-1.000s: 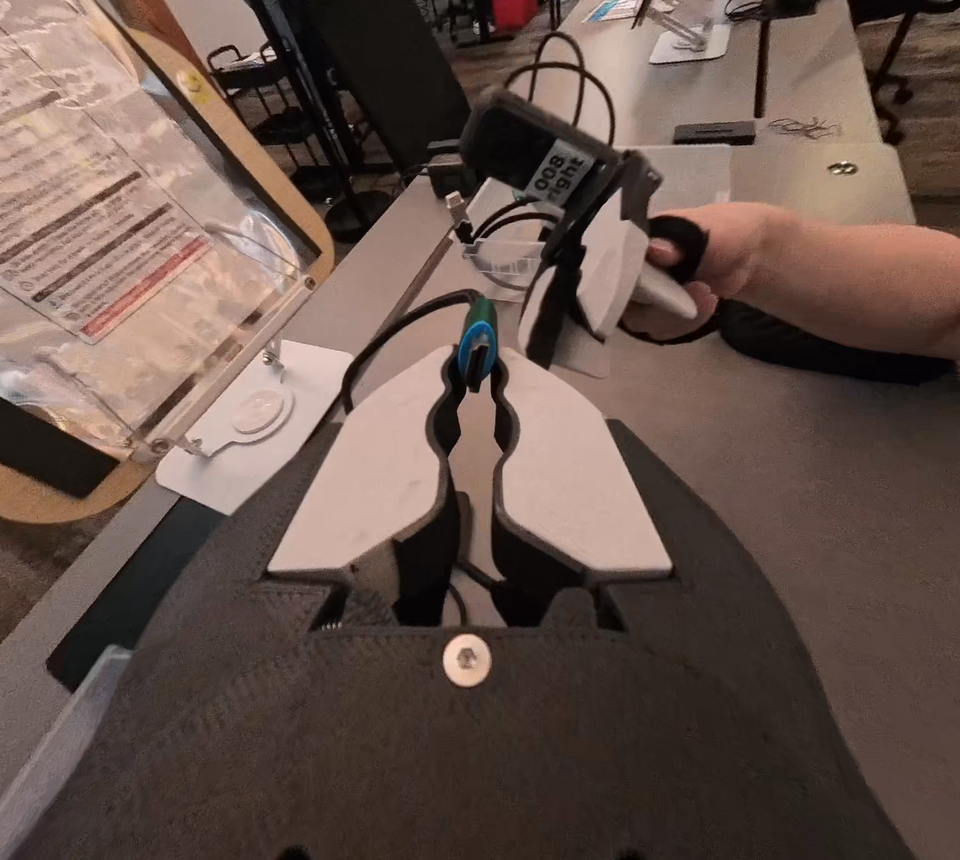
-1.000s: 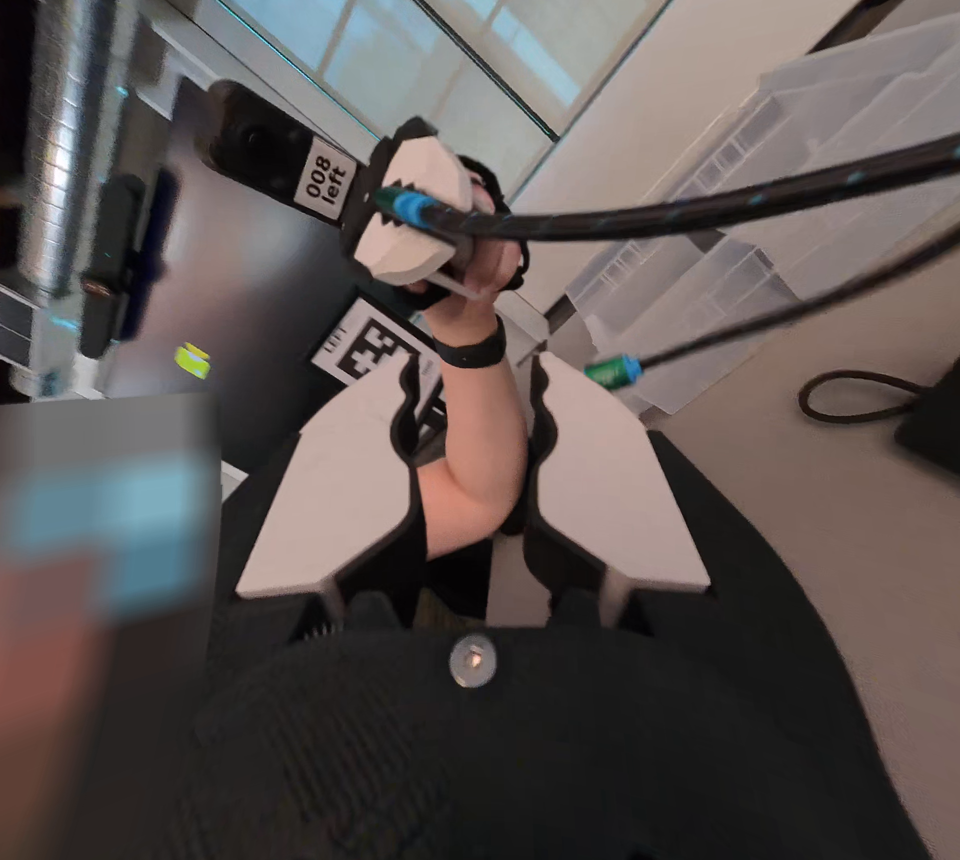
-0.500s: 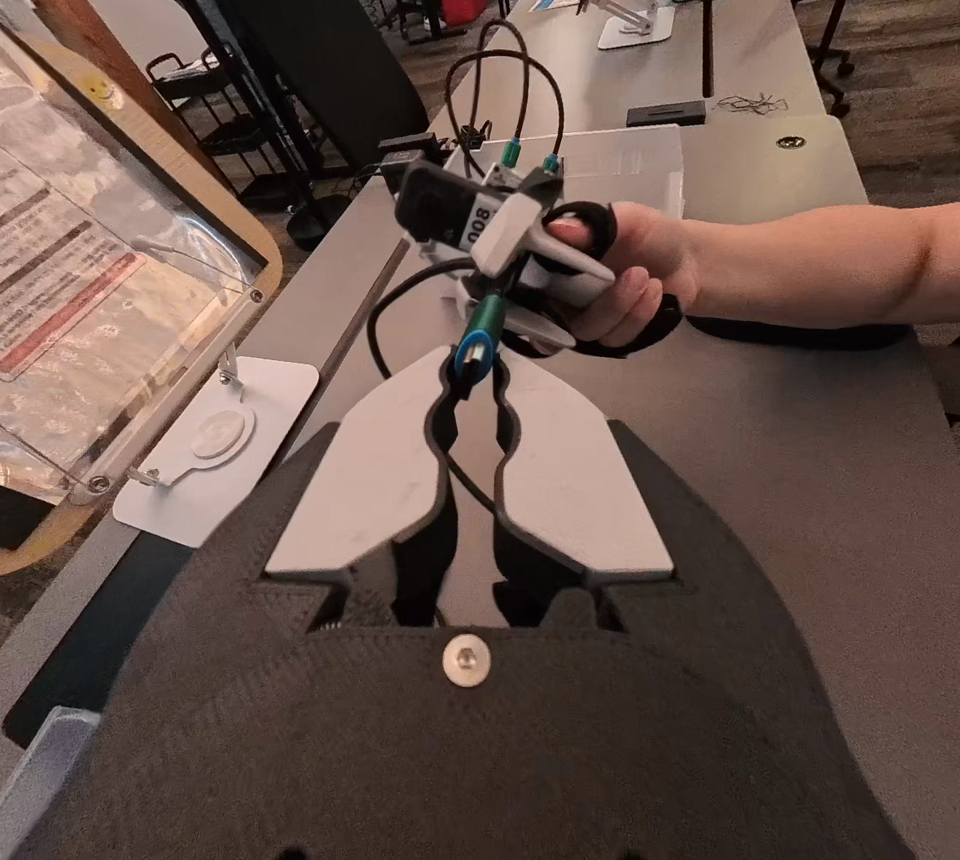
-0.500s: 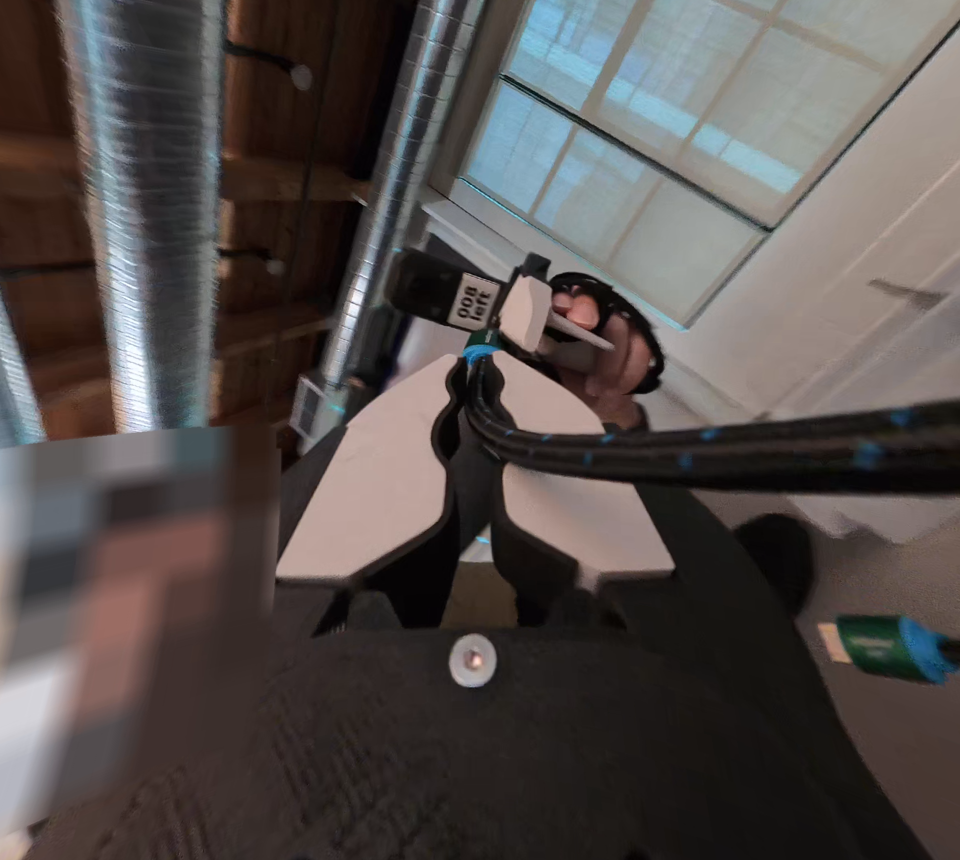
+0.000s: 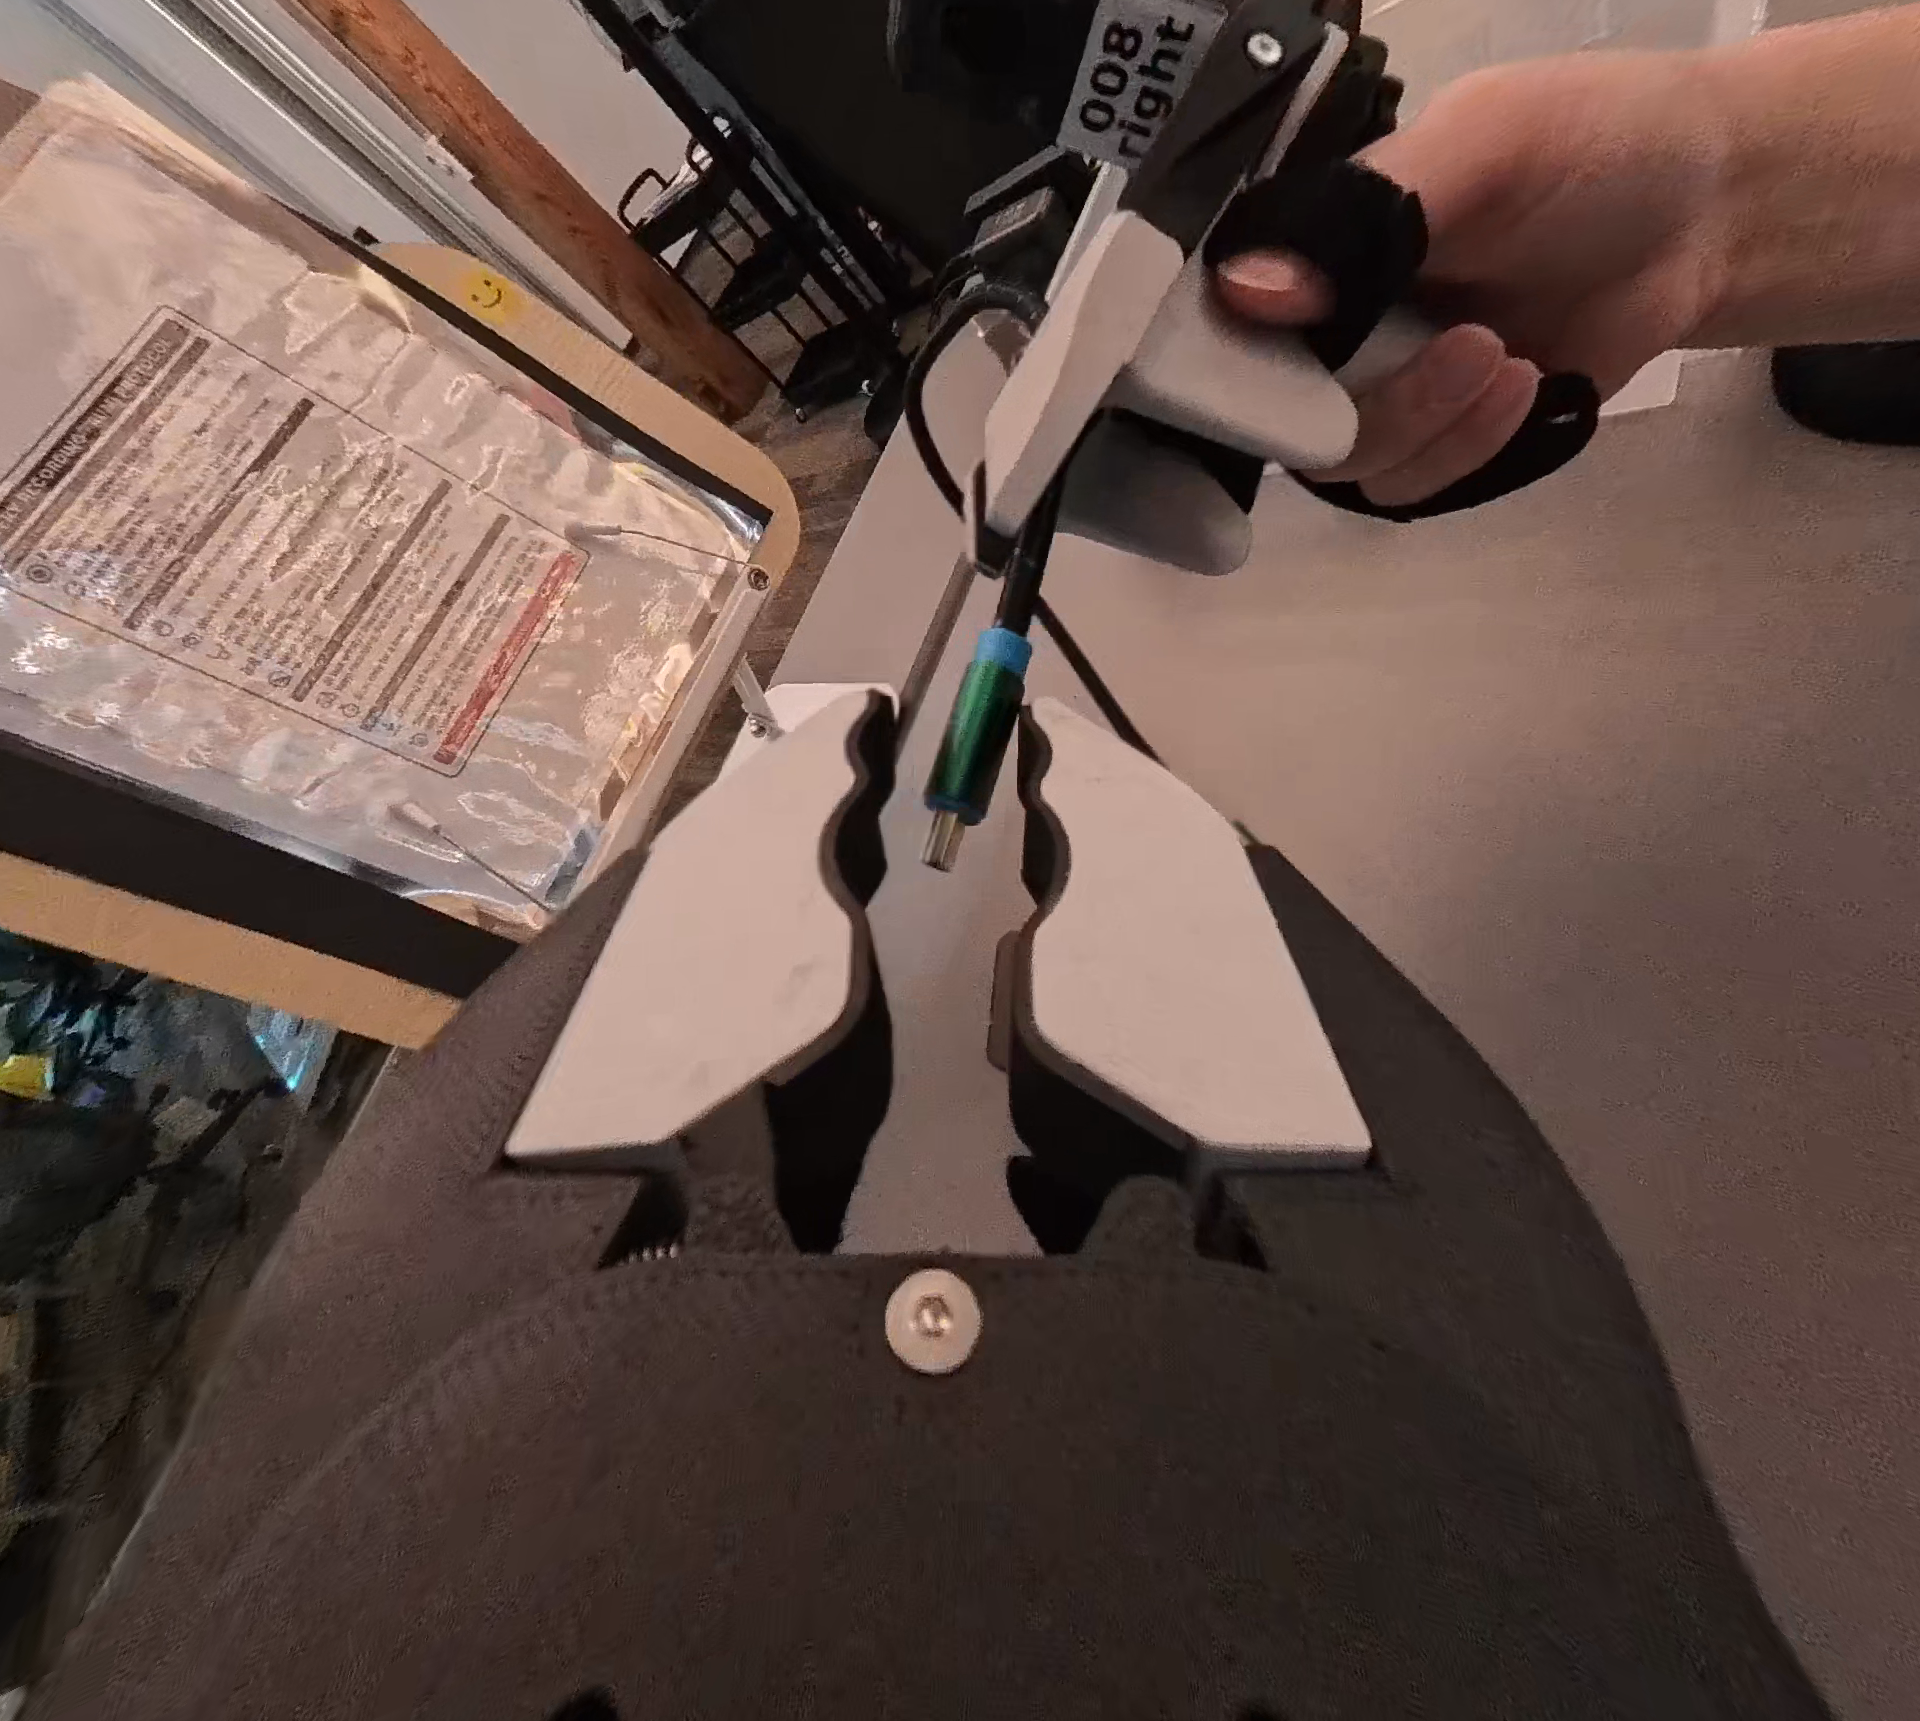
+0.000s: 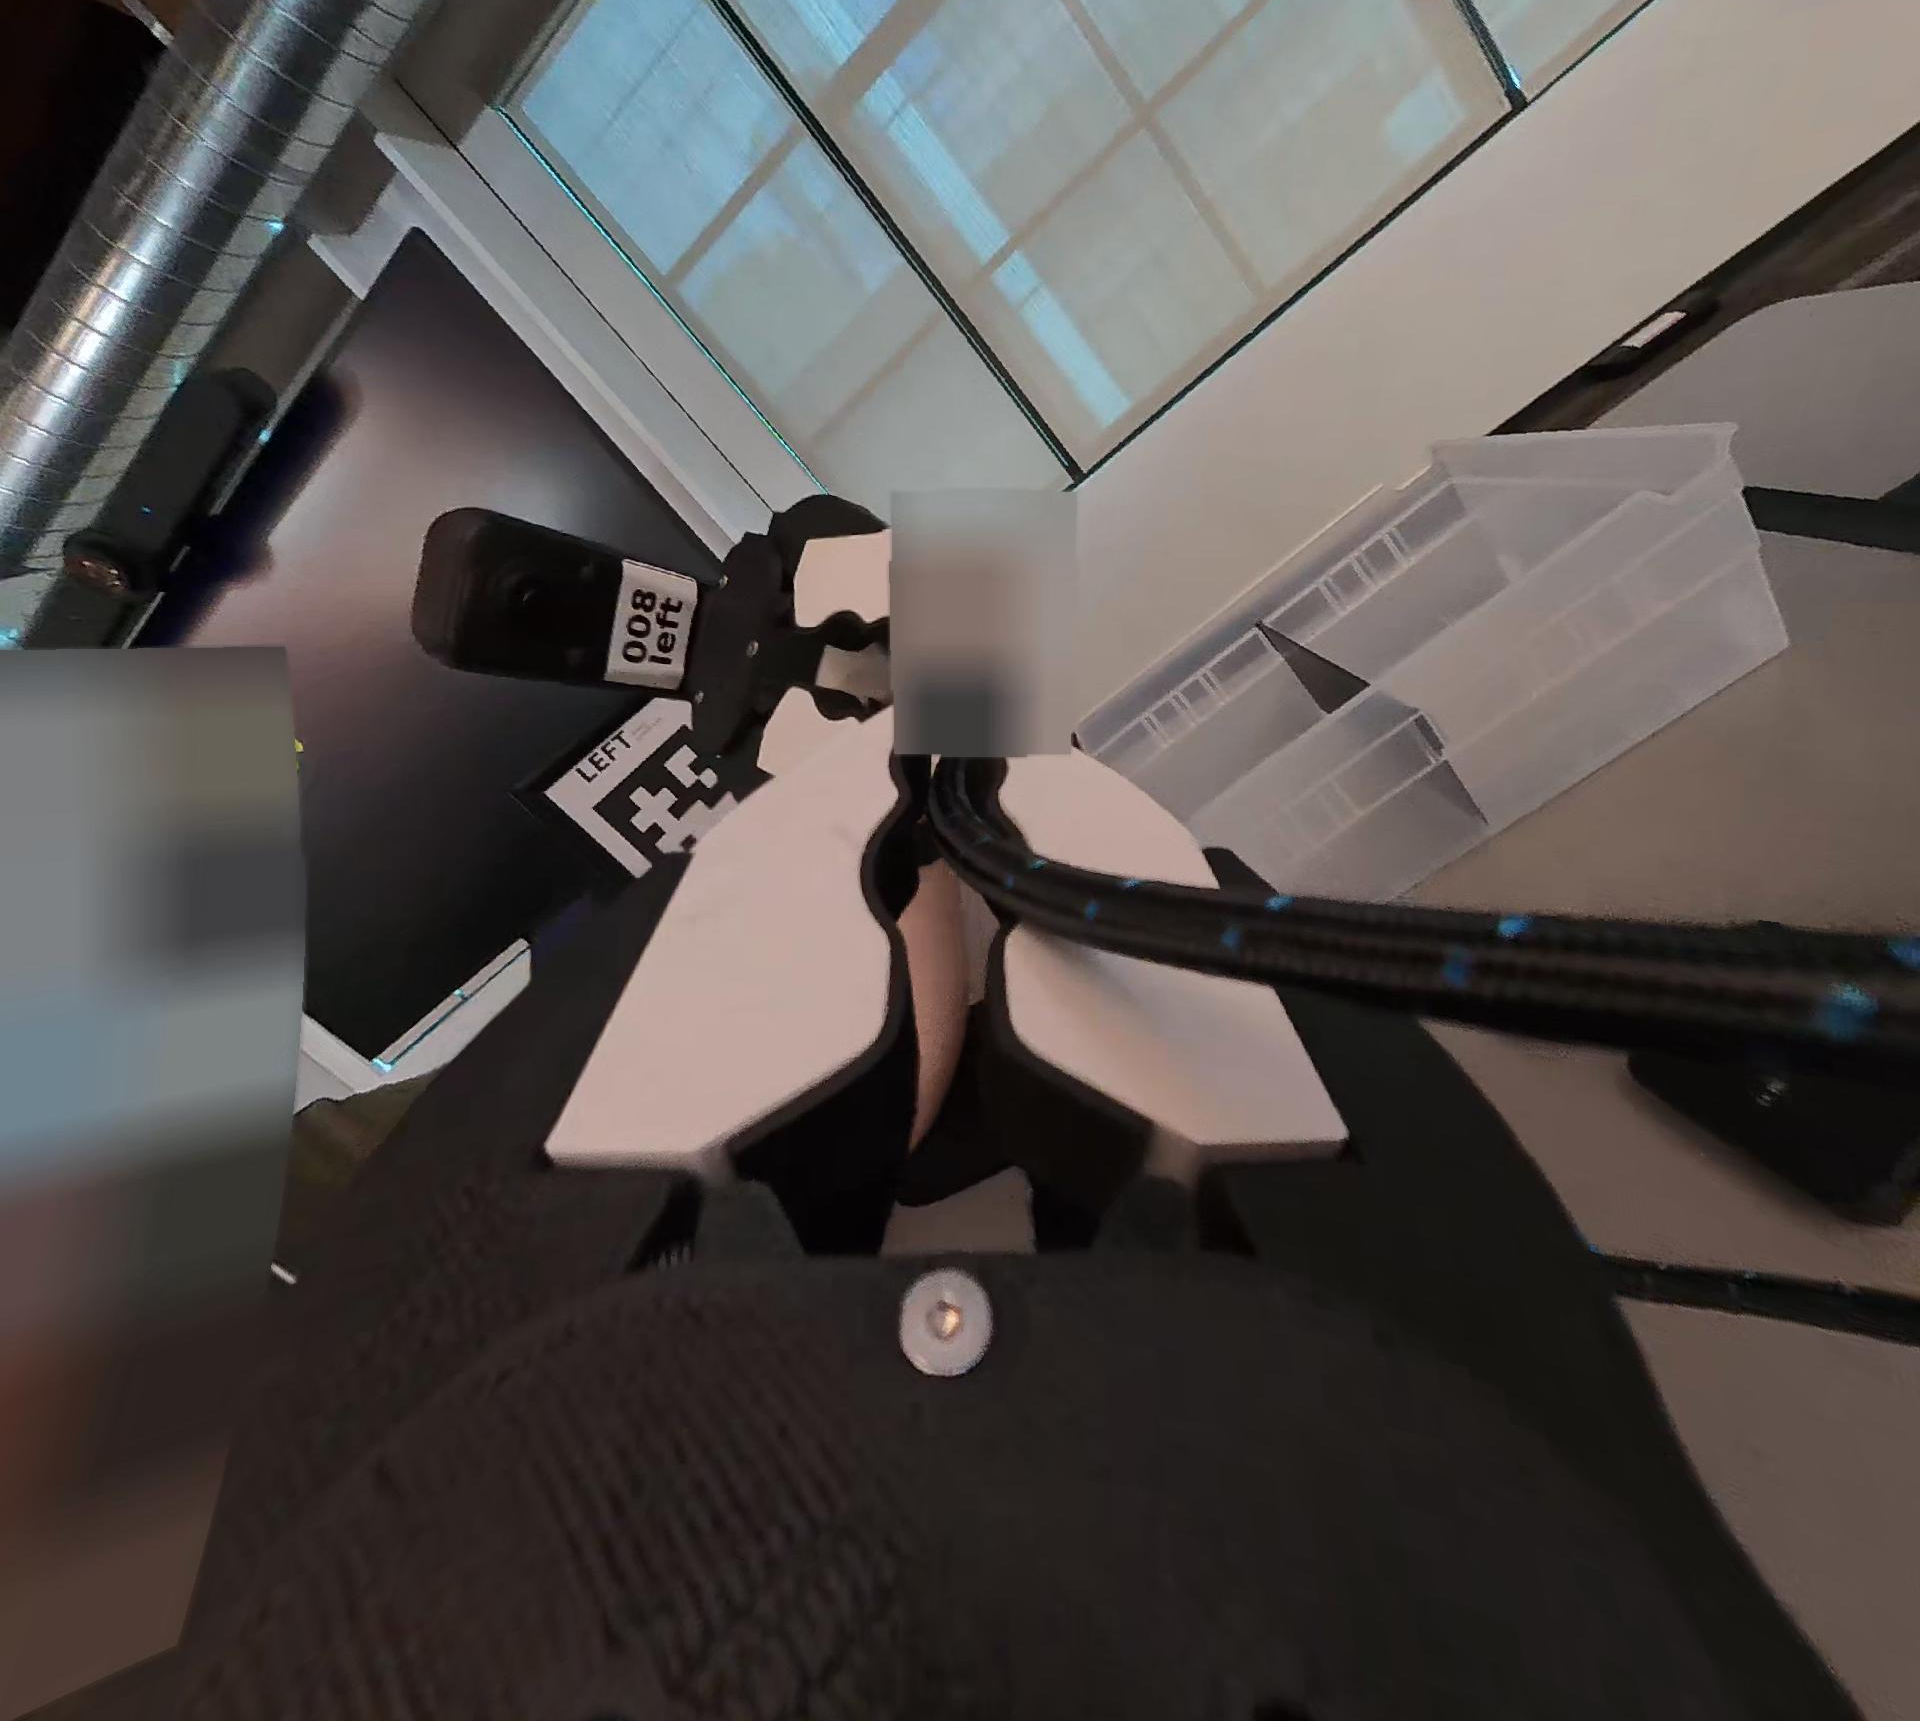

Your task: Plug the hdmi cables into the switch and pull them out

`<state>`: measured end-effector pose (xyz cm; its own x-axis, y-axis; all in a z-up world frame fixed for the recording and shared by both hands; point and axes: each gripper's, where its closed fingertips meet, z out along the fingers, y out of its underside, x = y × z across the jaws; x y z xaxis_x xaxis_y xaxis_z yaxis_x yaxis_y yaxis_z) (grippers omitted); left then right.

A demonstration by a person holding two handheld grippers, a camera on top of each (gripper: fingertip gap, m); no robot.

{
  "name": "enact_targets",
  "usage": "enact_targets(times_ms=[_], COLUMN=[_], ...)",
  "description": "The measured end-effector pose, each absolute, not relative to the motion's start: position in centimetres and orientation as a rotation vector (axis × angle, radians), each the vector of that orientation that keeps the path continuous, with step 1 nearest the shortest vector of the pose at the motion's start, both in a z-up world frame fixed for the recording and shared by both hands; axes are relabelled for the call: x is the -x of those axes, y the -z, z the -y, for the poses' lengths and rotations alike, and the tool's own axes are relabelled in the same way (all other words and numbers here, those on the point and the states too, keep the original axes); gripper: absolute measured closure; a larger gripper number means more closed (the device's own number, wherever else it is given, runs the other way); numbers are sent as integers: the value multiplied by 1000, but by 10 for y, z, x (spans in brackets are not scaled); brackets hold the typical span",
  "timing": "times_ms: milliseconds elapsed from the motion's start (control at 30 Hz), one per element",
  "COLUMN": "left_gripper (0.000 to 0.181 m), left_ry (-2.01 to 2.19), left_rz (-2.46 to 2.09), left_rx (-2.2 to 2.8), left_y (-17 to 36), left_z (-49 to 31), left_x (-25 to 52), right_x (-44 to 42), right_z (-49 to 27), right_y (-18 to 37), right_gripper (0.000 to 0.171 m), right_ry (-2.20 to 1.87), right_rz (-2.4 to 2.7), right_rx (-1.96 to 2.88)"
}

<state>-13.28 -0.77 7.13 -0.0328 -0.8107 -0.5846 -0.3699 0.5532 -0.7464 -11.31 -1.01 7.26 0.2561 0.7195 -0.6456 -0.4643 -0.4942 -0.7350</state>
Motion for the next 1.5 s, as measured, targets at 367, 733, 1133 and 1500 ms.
enact_targets(times_ms=[367,733,1133,1500], left_gripper=[166,168,168,112], left_ry=[386,243,182,491], left_rz=[-1718,-1771,-1806,-1661], left_rx=[1017,929,911,1229], left_y=[-52,-41,-29,-32], left_z=[4,3,-1,-24], left_x=[132,129,124,126], right_x=[115,124,124,86], right_z=[11,10,11,7], right_y=[-69,-48,-44,-78], right_gripper=[165,160,164,164], right_ry=[-1370,-1244,-1302,-631], right_rz=[316,370,369,542], right_rx=[1544,1727,1749,1552])
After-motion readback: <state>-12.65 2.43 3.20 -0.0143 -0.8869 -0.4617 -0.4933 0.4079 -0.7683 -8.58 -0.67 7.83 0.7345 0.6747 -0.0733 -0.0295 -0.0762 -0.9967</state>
